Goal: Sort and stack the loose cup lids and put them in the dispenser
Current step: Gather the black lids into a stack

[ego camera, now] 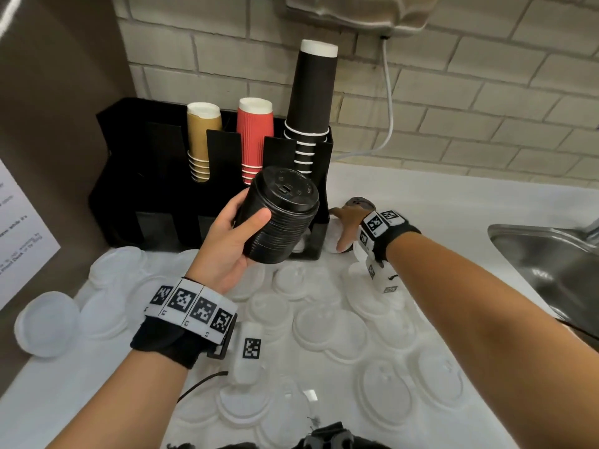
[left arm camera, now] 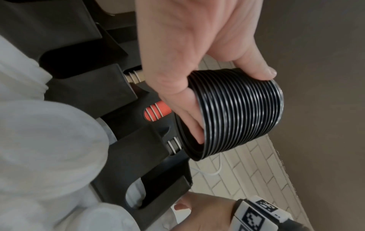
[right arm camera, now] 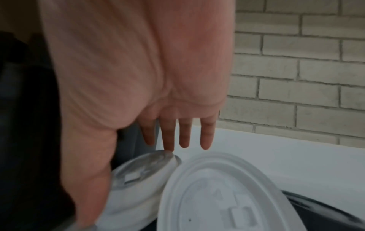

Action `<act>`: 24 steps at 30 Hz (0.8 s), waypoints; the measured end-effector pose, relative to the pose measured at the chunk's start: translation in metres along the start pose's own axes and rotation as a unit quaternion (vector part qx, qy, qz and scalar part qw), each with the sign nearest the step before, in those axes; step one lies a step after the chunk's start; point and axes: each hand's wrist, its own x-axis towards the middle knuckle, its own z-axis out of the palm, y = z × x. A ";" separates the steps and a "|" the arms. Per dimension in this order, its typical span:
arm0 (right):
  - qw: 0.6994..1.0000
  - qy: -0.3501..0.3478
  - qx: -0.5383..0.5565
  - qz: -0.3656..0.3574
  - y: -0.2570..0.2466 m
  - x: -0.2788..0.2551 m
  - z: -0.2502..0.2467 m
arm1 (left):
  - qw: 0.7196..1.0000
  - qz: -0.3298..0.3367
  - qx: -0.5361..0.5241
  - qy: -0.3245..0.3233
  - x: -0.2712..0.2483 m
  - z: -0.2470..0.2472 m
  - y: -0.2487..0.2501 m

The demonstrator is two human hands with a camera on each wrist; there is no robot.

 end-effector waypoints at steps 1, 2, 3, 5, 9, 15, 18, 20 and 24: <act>1.000 -0.006 -0.012 -0.001 -0.001 0.005 0.002 | 1.000 0.003 0.002 0.003 0.000 -0.001 0.002; 1.000 -0.007 -0.022 -0.002 -0.003 0.009 0.005 | 1.000 0.006 0.004 0.007 0.001 -0.002 0.004; 1.000 -0.006 -0.031 -0.002 -0.005 0.012 0.008 | 1.000 0.007 0.006 0.011 0.001 -0.002 0.005; 0.999 0.001 -0.047 -0.002 -0.006 0.013 0.013 | 1.000 0.007 0.008 0.018 0.002 -0.003 0.006; 1.000 0.005 -0.012 -0.006 0.009 -0.004 -0.006 | 1.000 0.003 0.009 0.021 0.003 -0.005 0.005; 0.976 -0.199 0.086 -0.037 0.022 -0.031 -0.033 | 1.000 -0.006 0.000 0.021 0.006 -0.008 0.000; 0.993 -0.090 0.077 -0.018 0.024 -0.019 -0.026 | 1.000 -0.007 -0.002 0.020 0.008 -0.009 -0.001; 0.997 -0.031 0.070 0.002 0.022 -0.007 -0.016 | 1.000 -0.008 0.002 0.020 0.009 -0.009 -0.001; 0.998 -0.022 0.051 0.021 0.019 0.021 0.007 | 1.000 -0.005 0.000 0.020 0.011 -0.011 0.001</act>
